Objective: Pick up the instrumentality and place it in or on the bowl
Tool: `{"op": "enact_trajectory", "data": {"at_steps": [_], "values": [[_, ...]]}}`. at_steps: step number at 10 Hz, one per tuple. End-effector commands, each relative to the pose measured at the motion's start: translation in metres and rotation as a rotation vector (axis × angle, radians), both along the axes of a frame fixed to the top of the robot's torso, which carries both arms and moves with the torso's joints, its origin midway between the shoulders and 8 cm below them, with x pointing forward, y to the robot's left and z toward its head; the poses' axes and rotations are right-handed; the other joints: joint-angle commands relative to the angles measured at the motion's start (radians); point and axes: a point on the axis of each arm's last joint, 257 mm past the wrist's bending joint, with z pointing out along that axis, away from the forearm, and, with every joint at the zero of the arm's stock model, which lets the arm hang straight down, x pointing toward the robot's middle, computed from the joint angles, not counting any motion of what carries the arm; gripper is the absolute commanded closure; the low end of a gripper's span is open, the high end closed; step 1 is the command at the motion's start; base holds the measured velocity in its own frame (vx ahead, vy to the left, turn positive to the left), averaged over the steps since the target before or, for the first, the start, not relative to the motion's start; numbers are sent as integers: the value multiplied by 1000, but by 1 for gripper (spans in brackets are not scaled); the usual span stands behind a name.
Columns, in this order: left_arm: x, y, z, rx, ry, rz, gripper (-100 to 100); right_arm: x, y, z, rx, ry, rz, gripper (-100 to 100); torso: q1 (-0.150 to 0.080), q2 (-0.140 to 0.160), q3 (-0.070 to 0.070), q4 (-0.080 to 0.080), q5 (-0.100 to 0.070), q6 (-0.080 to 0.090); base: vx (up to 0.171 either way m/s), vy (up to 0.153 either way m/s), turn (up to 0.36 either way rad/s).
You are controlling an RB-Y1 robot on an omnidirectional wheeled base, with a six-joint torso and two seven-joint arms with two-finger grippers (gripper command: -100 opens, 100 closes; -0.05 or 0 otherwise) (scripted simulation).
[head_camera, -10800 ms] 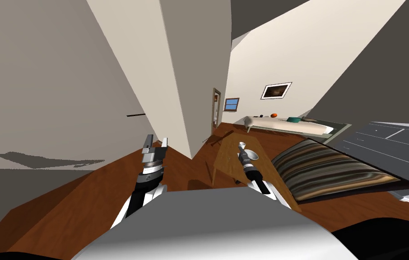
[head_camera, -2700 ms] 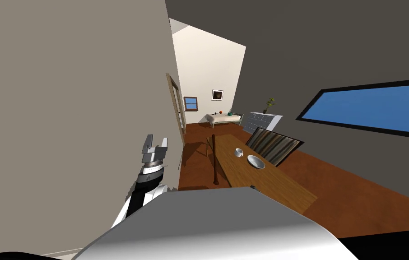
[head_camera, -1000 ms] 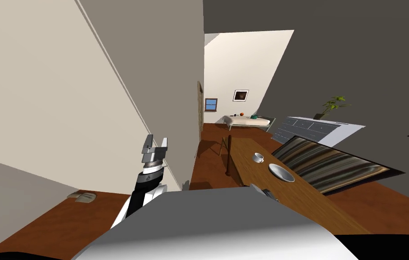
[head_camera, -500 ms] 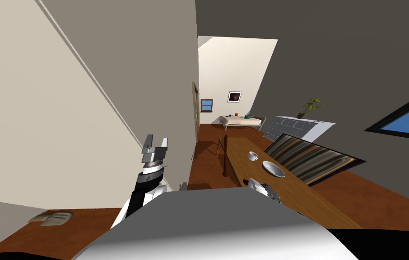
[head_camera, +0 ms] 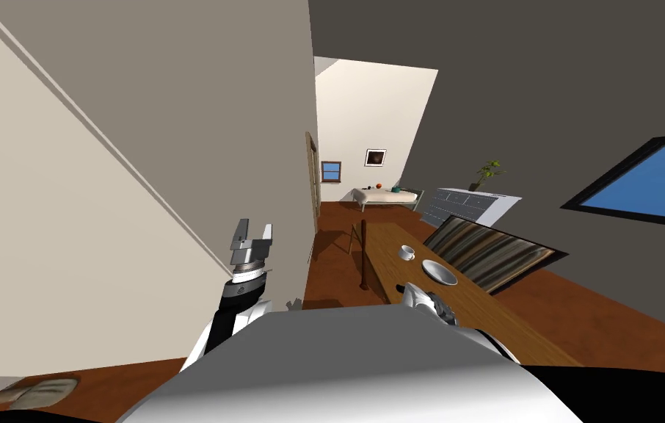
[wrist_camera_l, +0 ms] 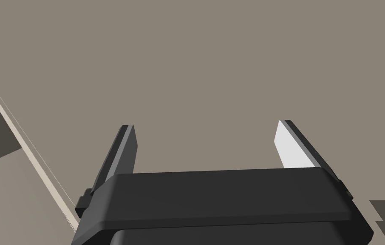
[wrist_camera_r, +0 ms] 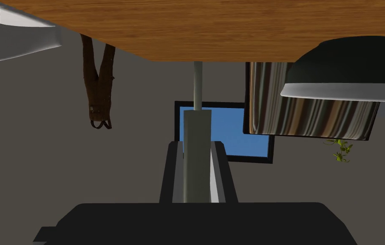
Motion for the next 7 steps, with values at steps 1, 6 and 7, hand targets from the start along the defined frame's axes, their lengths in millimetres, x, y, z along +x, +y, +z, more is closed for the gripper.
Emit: {"op": "enact_trajectory", "data": {"at_steps": [1,6,7], "values": [[0,0,0,0,0,0,0,6,-3,6,-2,11,1,100,0,0,0,0,0,0,35,-4,-82],[0,0,0,0,0,0,0,31,-26,34,-9,31,-9,100,0,-3,-1,0,1,1,76,1,-125],[0,0,0,0,0,0,0,34,-29,37,-8,32,-11,100,0,-3,-1,0,0,0,77,-2,-46]]}}
